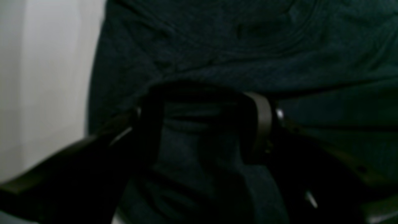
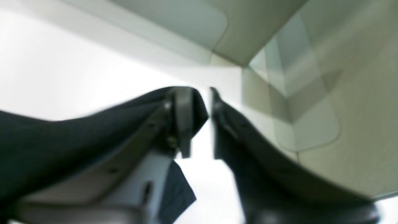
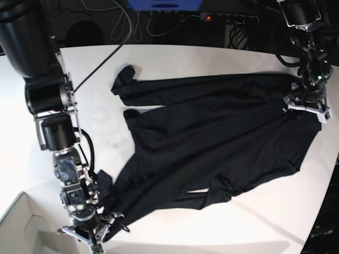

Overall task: Layout the t-shirt on the table in an organized manner, then fold the t-shirt properly
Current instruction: 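Pull the held shirt edge with the right gripper away from the left gripper, then release the shirt and move the right gripper to the collar edge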

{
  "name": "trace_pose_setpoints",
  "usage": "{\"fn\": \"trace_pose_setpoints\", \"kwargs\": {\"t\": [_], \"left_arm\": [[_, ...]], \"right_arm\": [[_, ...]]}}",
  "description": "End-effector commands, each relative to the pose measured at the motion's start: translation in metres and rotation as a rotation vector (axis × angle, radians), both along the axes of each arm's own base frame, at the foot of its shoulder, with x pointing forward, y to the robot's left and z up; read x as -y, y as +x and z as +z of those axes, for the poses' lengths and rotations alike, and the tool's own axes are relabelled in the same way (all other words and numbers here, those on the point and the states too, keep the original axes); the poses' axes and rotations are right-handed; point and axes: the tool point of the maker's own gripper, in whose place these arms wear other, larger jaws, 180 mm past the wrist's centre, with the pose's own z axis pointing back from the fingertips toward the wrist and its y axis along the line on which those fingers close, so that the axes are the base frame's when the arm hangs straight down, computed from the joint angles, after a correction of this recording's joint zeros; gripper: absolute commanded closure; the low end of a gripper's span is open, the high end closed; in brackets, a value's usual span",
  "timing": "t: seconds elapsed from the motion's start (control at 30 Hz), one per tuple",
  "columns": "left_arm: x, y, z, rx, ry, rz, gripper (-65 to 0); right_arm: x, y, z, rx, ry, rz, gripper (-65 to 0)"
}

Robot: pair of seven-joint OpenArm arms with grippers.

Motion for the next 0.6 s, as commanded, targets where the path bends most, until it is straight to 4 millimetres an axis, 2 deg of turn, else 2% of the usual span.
{"fn": "trace_pose_setpoints", "kwargs": {"t": [0.0, 0.17, 0.23, 0.27, 0.33, 0.43, 0.57], "left_arm": [[-0.007, 0.002, 0.007, 0.004, 0.02, 0.005, -37.0], [-0.014, 0.003, 0.011, 0.005, 0.034, 0.003, -37.0], [-0.015, 0.003, 0.012, 0.005, 0.037, 0.003, -37.0], [-0.015, 0.003, 0.012, 0.006, 0.037, 0.003, -37.0], [-0.015, 0.004, 0.013, 0.008, 0.04, 0.003, -37.0], [-0.015, 0.005, 0.014, 0.011, 0.04, 0.003, -37.0], [-0.016, 0.006, 0.013, 0.009, 0.039, 0.005, -37.0]], "right_arm": [[0.001, 0.013, 0.045, 0.108, -0.004, 0.003, -16.9], [0.0, 0.01, 0.045, 0.109, -0.004, 0.004, -33.9], [0.0, -0.003, 0.035, 0.082, -0.004, -0.006, -37.4], [0.003, -0.011, 0.038, 0.084, -0.012, -0.011, -38.3], [0.002, -0.037, 0.027, 0.064, -0.023, -0.009, -38.4], [-0.015, -0.078, 0.013, 0.045, -0.011, 0.022, -38.5], [-0.041, -0.15, -0.018, -0.031, 0.029, 0.064, -38.5]]}}
